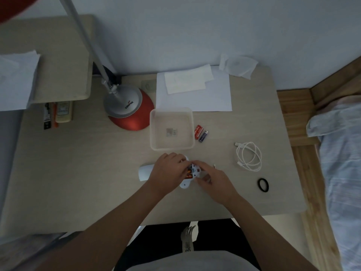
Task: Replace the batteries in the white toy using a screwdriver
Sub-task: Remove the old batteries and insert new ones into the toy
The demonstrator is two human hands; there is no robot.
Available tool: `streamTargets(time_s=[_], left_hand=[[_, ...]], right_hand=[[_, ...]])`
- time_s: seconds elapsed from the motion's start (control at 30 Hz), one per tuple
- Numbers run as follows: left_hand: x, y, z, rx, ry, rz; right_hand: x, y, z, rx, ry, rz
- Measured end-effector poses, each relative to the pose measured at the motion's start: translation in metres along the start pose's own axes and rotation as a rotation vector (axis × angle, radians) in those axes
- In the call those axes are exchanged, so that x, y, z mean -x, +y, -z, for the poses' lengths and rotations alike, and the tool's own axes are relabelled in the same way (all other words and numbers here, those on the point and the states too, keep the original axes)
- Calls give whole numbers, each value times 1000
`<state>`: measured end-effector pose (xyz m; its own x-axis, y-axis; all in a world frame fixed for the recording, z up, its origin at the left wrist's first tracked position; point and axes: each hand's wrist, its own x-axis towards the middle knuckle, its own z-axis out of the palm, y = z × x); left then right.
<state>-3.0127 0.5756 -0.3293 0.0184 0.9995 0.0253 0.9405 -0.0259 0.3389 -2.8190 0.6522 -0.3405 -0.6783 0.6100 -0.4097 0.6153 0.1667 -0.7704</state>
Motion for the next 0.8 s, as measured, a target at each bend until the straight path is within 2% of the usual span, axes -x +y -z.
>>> streamTargets(time_s=[0.5, 0.8], left_hand=[[9, 11, -7, 116, 123, 22], [-2, 4, 24, 209, 147, 155]], right_hand=[[-1, 0, 2, 22, -4, 23], [-3, 0, 1, -3, -14, 7]])
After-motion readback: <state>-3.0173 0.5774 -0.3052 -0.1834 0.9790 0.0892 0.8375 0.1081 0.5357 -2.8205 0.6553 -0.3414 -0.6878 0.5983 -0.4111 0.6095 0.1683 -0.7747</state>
